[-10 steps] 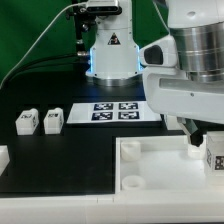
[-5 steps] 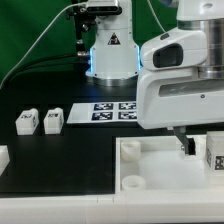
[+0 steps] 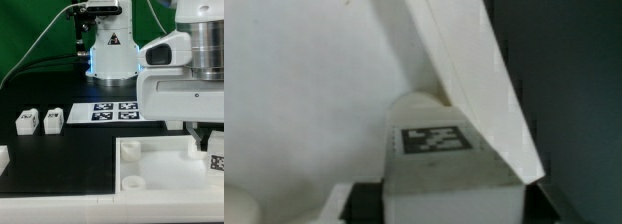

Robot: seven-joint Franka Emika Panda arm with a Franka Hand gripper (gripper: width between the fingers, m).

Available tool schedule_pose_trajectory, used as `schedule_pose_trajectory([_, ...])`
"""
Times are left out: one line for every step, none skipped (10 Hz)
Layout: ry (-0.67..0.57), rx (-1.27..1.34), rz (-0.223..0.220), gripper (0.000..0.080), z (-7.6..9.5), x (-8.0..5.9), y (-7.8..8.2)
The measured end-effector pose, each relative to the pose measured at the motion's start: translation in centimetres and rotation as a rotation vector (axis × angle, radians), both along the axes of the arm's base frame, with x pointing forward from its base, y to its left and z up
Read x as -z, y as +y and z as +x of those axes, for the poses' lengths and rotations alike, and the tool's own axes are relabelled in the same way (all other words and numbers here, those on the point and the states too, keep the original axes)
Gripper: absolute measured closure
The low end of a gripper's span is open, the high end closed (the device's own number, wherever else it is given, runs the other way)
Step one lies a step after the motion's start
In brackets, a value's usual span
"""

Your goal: Assemble one leg

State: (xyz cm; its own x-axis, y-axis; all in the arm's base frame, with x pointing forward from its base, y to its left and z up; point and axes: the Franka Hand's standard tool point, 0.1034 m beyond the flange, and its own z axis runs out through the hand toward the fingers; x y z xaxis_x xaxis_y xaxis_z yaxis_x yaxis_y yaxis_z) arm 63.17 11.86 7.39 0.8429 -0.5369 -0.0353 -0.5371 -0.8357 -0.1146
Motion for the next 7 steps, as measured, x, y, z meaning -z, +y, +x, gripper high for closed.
schedule_pose_trajectory([0.010,0.083,0.007,0.0497,0.01,0.00,-0.05])
schedule_pose_trajectory([0.039,0.310,0.041,0.0498,0.08,-0.01,-0.29])
schedule_pose_trajectory([0.066,0.482,0.061,0.0498,0.04,0.02,-0.36])
schedule_pose_trajectory([0.088,0.613,0.081,0.0498,-0.08,0.15,-0.32])
schedule_pose_trajectory([0.121,0.793,0.110,0.0504,-0.16,0.22,-0.22])
schedule_pose_trajectory([0.144,0.933,0.133,0.0504,-0.14,0.24,-0.15])
schedule_pose_trajectory([0.155,0.998,0.137,0.0505,-0.13,0.23,-0.08])
